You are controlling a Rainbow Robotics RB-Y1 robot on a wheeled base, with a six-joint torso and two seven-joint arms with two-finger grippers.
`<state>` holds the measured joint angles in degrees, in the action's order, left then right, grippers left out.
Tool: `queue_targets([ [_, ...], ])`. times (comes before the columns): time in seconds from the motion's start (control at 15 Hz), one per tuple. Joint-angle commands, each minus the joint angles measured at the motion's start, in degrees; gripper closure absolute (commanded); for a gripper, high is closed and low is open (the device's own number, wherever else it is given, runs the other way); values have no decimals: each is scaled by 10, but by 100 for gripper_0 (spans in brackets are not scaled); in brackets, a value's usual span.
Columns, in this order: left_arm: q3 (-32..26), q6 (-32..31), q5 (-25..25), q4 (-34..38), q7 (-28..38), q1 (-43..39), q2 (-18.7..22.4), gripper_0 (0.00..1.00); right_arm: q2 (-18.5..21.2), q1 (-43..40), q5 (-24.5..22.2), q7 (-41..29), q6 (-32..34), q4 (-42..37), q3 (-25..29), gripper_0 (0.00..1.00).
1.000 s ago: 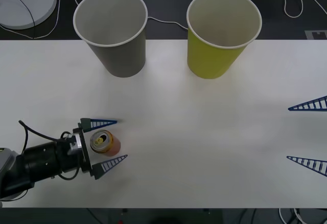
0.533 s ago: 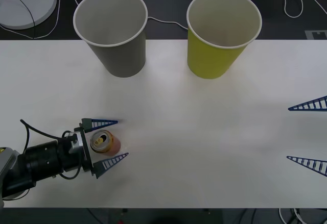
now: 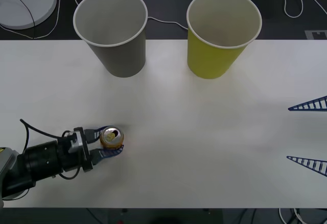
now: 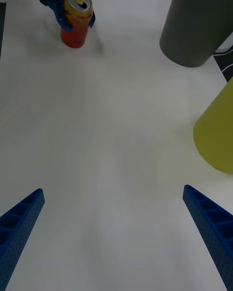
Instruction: Put the can into the green bin and the plastic bottle into the gray bin
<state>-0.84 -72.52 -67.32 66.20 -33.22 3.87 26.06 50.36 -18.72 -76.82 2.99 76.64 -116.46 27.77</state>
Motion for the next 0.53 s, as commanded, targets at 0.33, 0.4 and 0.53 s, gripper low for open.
queue_targets([
  [0.33,-12,-1,-2,54,94,-2,26,100,0,0,0,0,0,0,0,0],
  [0.4,-13,-1,-5,72,128,-2,39,100,0,0,0,0,0,0,0,0],
  [0.53,-14,0,-16,107,195,-2,65,100,0,0,0,0,0,0,0,0],
])
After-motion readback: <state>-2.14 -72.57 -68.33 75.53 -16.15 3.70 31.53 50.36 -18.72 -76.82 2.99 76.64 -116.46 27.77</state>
